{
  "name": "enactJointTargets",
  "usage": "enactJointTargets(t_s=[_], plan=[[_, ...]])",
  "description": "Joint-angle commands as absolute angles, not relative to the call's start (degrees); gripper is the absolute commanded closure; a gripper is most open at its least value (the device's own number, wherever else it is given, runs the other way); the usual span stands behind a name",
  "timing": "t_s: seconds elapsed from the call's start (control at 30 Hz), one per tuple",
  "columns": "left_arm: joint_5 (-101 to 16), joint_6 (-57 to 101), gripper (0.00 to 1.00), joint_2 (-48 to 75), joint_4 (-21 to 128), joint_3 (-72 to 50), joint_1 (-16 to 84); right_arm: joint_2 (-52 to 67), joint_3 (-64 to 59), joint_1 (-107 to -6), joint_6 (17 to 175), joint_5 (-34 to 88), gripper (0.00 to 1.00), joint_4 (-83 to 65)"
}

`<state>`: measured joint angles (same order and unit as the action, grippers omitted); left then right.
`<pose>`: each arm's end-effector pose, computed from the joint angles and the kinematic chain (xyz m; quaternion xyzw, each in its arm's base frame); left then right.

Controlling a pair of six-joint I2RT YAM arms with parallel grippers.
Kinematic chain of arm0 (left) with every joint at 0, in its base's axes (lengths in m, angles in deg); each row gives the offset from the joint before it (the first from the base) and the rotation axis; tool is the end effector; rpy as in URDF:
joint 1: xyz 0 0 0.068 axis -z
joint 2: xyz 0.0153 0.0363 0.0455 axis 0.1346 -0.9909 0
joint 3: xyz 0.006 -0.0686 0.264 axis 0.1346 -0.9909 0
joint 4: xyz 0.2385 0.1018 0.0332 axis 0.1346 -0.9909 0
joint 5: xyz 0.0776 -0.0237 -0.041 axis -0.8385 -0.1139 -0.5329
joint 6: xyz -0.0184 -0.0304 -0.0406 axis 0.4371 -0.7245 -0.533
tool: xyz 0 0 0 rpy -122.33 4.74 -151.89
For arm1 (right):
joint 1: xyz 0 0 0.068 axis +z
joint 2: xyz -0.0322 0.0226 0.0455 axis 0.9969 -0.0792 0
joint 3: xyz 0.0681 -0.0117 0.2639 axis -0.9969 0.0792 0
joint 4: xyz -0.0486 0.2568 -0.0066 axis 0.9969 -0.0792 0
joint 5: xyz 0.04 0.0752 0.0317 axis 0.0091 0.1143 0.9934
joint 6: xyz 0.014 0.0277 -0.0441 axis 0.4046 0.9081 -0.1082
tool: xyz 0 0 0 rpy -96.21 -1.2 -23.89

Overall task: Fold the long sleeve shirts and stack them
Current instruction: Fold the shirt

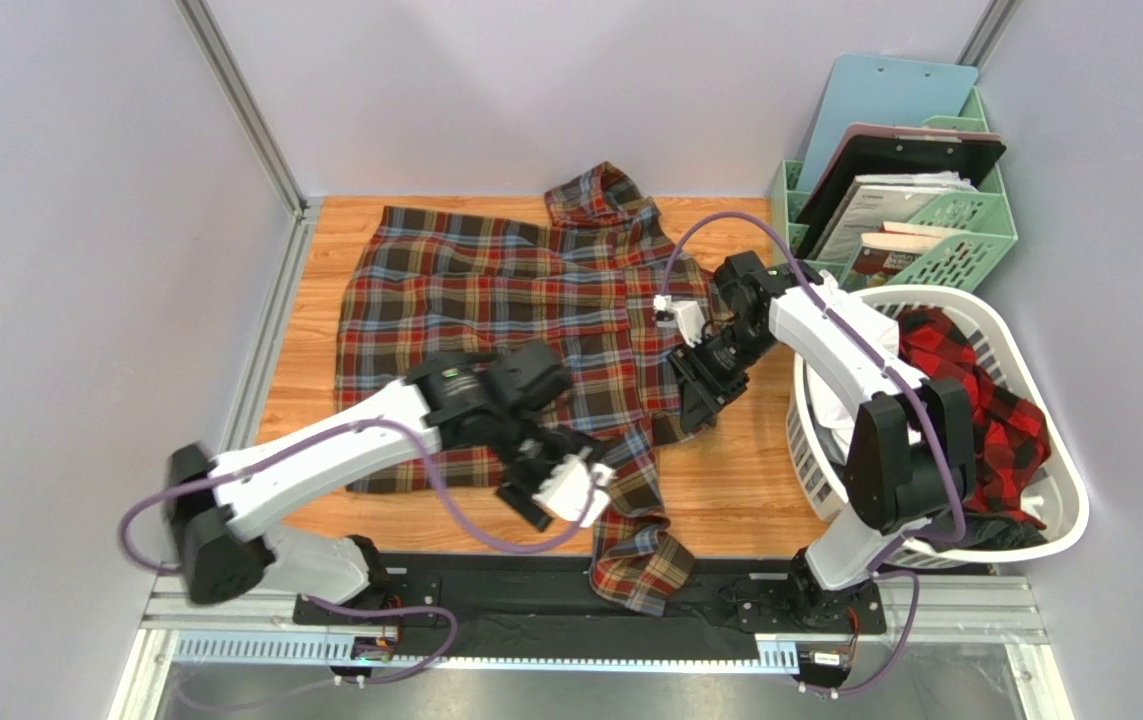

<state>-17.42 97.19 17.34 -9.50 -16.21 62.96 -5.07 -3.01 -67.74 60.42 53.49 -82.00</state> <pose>0.1147 -0.1997 0.3078 0.8374 0.4242 -0.2668 0.2181 0.2679 0.1065 0.2578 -0.3744 0.8796 0.2927 0.0224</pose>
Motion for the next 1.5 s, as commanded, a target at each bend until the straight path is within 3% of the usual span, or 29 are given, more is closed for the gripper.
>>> enactJointTargets(t_s=[0.0,0.13,0.33,0.67,0.77,0.87,0.9,0.97,1.1,1.23,1.47], plan=[[-19.41,102.06,0.23,2.39,-9.66,-3.04,73.0,-7.58,-3.27,-67.35,69.93,55.58,0.6,-72.07],[-19.85,104.35,0.23,-11.76,-11.06,8.04,79.88,-12.16,-3.45,-67.97,70.91,53.72,0.63,-69.68],[-20.55,104.09,0.2,-23.99,-12.47,15.17,85.69,-16.39,-3.71,-68.23,72.05,54.6,0.63,-67.92],[-25.99,100.14,0.18,-33.15,-6.94,16.77,86.48,-18.85,-2.83,-68.23,71.44,55.39,0.62,-67.13],[-27.14,100.31,0.31,-34.29,-7.9,16.15,86.57,-19.03,-2.05,-68.23,71.0,55.04,0.62,-67.04],[-26.79,100.66,0.68,-32.2,-9.92,14.57,86.57,-19.03,-0.73,-68.15,70.48,54.6,0.62,-66.52],[-25.75,100.49,0.86,-31.06,-10.36,13.7,86.57,-18.85,0.5,-68.14,70.04,54.34,0.62,-66.17],[-24.07,98.83,1.0,-25.97,-10.36,12.73,86.57,-18.68,1.73,-68.23,69.77,54.07,0.62,-65.99],[-16.53,91.54,1.0,-11.84,-7.21,10.97,86.57,-16.57,5.33,-68.23,68.81,53.63,0.64,-65.99],[-16.67,78.11,1.0,-1.88,2.36,8.07,86.49,-12.36,8.5,-68.15,67.84,54.16,0.64,-67.13],[-39.4,39.21,1.0,13.32,29.83,-6.59,83.76,-3.4,9.74,-68.23,67.22,52.85,0.65,-71.17]])
